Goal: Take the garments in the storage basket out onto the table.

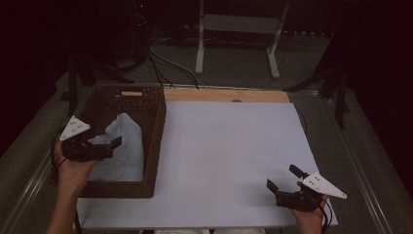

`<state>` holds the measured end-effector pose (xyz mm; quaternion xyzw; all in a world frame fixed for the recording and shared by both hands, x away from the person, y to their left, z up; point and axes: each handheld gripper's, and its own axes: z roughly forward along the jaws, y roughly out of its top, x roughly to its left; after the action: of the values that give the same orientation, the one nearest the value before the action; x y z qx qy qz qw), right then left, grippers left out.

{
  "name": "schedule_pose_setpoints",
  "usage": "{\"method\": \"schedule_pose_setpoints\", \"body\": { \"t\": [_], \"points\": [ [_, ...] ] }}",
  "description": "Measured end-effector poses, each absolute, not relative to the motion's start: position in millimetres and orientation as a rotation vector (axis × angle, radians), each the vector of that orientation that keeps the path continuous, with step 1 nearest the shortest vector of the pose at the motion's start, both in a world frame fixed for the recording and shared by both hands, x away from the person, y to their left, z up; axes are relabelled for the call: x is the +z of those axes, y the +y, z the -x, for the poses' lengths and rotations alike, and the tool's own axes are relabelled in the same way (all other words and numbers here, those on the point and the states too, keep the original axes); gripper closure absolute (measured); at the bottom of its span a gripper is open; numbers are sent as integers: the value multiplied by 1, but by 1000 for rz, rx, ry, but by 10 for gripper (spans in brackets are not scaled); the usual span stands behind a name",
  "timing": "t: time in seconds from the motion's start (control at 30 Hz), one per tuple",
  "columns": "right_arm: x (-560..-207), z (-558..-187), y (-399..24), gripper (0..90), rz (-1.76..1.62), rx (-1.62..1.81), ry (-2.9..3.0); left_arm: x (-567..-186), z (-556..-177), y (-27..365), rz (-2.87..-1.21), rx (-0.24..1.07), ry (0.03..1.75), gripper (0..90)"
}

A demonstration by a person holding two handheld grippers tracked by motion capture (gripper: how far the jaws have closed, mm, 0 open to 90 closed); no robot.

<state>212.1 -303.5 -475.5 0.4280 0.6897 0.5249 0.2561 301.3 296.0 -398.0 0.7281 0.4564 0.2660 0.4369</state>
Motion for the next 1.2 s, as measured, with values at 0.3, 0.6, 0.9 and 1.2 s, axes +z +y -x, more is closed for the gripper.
{"method": "schedule_pose_setpoints", "body": {
  "t": [0.3, 0.6, 0.9, 1.2],
  "points": [
    [-476, -212, -303, 0, -1161, 1427, 1873, -400, -307, 295, -1823, 661, 1141, 13],
    [-476, -213, -303, 0, -1162, 1428, 1871, -401, -314, 295, -1832, 660, 1151, 13],
    [-475, -212, -304, 0, -1163, 1429, 1869, -404, -323, 295, -1871, 676, 1172, 13],
    [-475, -212, -304, 0, -1163, 1430, 1869, -409, -329, 297, -1886, 672, 1196, 13]
  ]
}}
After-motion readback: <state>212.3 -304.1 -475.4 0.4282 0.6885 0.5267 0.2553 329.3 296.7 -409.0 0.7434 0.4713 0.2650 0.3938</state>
